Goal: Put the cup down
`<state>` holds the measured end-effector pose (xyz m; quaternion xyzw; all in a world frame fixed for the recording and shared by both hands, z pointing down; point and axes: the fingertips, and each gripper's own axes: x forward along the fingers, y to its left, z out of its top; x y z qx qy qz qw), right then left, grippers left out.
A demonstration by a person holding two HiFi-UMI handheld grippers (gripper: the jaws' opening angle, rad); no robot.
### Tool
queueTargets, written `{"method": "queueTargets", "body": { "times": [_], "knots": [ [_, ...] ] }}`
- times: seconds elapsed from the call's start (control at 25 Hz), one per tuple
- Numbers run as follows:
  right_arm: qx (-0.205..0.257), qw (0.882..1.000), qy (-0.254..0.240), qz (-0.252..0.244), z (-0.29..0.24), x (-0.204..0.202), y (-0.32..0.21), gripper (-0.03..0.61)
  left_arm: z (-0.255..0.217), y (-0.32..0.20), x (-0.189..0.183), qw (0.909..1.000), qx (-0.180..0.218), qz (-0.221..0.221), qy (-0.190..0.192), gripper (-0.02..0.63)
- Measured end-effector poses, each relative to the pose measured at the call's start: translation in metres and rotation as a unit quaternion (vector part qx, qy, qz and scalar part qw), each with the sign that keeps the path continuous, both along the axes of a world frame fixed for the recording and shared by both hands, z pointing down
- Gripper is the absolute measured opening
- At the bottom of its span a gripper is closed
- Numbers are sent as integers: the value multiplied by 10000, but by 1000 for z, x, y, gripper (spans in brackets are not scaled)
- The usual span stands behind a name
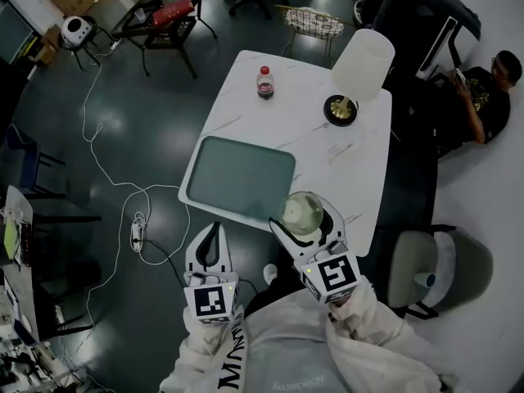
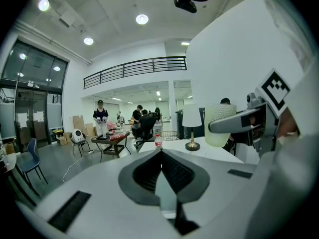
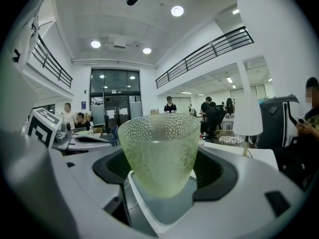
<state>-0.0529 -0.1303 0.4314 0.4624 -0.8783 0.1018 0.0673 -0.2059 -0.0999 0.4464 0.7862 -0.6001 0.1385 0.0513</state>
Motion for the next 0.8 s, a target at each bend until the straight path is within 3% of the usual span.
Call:
{"method": "queueTargets", "body": {
  "times": [0.36,0.8],
  "knots": [
    [69,9999,122,-4,17,-1,-29,374,9,-34,10,9997,97,62,215,11],
    [-61,9995,311,40,44,7,-63,373,32,-72,10,9998,-165,57,32,11]
  ]
}}
